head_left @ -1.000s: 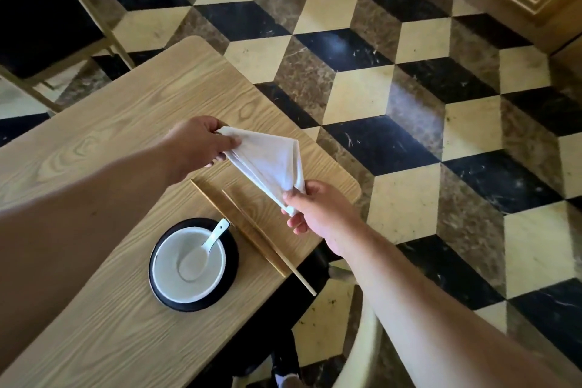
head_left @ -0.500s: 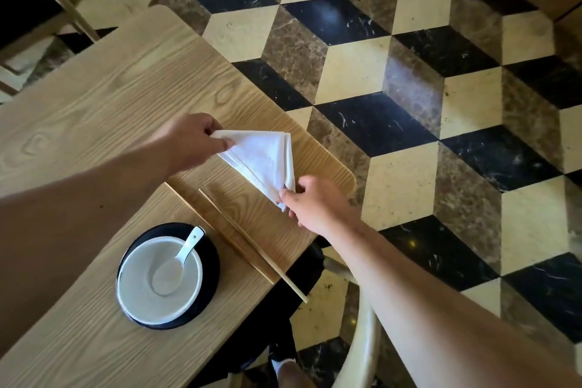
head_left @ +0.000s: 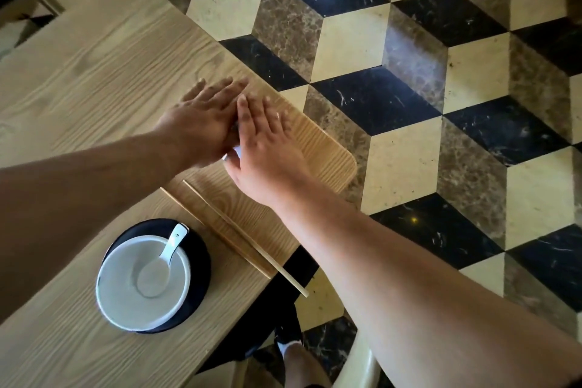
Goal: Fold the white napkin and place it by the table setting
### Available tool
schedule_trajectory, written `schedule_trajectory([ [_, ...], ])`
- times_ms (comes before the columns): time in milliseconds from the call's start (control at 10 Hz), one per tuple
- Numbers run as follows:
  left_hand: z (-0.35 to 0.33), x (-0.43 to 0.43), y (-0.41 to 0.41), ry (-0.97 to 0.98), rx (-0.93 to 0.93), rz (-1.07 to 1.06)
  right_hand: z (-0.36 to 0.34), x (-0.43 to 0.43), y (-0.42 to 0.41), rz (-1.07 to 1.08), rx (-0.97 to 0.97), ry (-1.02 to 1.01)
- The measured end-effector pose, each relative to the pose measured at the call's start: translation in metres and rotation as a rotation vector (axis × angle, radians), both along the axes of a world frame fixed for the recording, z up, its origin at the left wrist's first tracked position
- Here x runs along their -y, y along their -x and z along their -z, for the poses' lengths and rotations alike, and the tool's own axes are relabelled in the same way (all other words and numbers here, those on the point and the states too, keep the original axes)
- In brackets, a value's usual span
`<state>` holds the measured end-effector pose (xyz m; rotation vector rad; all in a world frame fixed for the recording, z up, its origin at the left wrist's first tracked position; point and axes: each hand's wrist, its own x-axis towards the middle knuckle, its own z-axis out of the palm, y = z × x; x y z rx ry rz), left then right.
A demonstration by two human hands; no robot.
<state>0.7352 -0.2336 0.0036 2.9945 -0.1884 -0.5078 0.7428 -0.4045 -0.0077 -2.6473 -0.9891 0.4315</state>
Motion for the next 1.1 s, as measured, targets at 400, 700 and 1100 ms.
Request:
schedule_trajectory([
  [400, 0.021, -0.027, 0.000, 0.076, 0.113, -0.133, 0.027, 0.050, 0.023, 0.021, 0.084, 0.049],
  [700, 0.022, -0.028, 0.002, 0.082, 0.115, -0.135, 0.023, 0.055, 0.028, 0.002, 0.084, 0.114],
  [1100, -0.049, -0.018, 0.035, -0.083, -0.048, -0.287, -0.055, 0.023, 0.004, 0.088, 0.007, 0.255],
])
